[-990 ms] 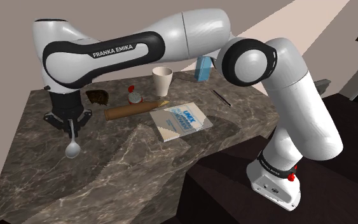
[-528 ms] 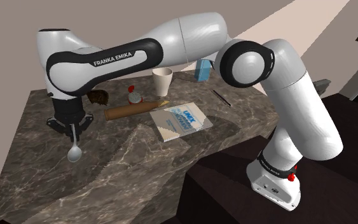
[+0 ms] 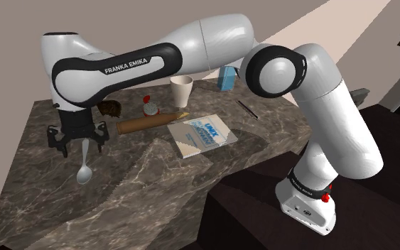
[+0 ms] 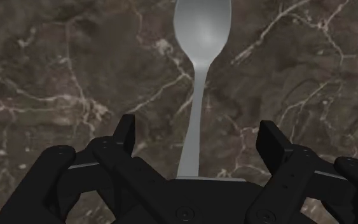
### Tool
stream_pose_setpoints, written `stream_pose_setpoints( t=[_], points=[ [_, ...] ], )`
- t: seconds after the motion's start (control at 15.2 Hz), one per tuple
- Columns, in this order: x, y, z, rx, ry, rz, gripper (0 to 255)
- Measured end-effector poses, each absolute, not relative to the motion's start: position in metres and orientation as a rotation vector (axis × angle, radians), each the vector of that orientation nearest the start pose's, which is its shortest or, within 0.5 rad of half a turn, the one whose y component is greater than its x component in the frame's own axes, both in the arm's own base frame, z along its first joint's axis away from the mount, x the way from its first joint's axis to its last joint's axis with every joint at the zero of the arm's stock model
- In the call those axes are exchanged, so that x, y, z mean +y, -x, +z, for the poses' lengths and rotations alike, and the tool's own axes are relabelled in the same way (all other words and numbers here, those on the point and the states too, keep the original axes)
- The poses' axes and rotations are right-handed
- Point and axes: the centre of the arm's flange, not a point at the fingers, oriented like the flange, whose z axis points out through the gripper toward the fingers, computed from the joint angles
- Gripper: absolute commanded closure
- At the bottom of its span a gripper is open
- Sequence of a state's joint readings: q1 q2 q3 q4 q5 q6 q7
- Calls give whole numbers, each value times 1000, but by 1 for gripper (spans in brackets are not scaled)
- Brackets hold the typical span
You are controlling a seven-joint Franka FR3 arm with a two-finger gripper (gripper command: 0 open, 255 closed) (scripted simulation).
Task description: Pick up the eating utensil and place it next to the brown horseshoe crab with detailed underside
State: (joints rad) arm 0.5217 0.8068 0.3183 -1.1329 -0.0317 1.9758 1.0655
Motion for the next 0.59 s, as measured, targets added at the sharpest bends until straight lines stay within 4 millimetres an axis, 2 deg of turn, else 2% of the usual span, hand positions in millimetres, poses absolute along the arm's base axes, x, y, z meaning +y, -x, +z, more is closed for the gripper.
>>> stream_pose_setpoints(
  t=[0.13,0.4,0.59],
  points=[
    [514,-566,351,465,2928,175,0],
    [508,-571,389,466,2927,173,0],
    [506,-570,394,465,2928,174,0]
  ],
)
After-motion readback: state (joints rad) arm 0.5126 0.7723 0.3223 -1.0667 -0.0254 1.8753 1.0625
